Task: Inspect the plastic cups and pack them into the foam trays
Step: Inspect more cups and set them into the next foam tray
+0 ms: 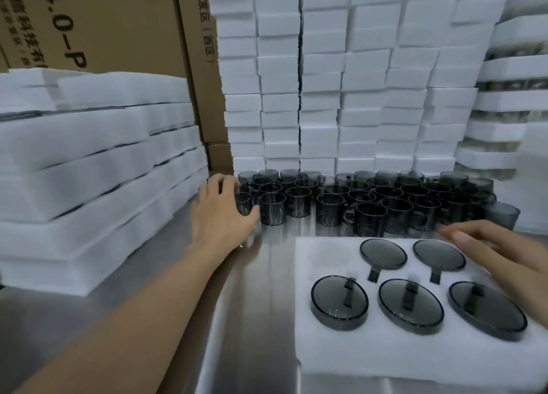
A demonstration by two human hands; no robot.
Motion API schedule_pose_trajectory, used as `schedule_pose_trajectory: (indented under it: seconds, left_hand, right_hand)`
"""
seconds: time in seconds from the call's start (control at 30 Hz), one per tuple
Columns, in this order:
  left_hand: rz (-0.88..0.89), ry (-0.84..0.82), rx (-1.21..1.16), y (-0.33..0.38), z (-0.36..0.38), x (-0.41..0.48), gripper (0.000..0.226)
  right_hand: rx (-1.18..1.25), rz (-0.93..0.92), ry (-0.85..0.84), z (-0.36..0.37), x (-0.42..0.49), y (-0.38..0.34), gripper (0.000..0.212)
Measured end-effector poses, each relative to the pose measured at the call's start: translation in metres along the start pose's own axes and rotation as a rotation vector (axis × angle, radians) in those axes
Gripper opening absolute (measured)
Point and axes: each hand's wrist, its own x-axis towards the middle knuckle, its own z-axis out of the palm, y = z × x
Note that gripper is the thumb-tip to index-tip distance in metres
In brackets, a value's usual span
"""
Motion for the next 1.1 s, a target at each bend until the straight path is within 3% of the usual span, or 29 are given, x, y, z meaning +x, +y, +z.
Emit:
schedule_pose_trajectory:
  seconds: [0.1, 0.23, 0.47, 0.6, 0.8, 1.1]
  left_hand:
    - [-0.074, -0.126, 0.036, 0.000, -0.003, -0.002, 0.073]
    - [-0.158, -0.157, -0.101, -0.001, -0.009, -0.011, 0.079]
    - [-0.290, -0.234, -0.198, -0.003, -0.037, -0.039, 0.078]
    - [-0.075, -0.052, -0.351, 0.037, -0.070, -0.056, 0.070]
    - [0.482, 0.377, -0.486, 0.100, -0.125, -0.084, 0.058]
    - [0.491, 0.405, -0.610, 0.121, -0.142, -0.105, 0.060]
  right_hand:
    - [0.027, 0.007, 0.007, -0.002, -0.003, -0.018, 0.057]
    - [0.093, -0.003, 0.012, -0.004, -0.014, -0.052, 0.059]
    - [0.233, -0.019, -0.049, -0.007, -0.027, -0.091, 0.018]
    - [0.221, -0.009, -0.046, -0.006, -0.028, -0.094, 0.014]
    - [0.216, 0.002, -0.052, -0.005, -0.027, -0.091, 0.012]
    - [0.147, -0.019, -0.069, -0.007, -0.025, -0.089, 0.013]
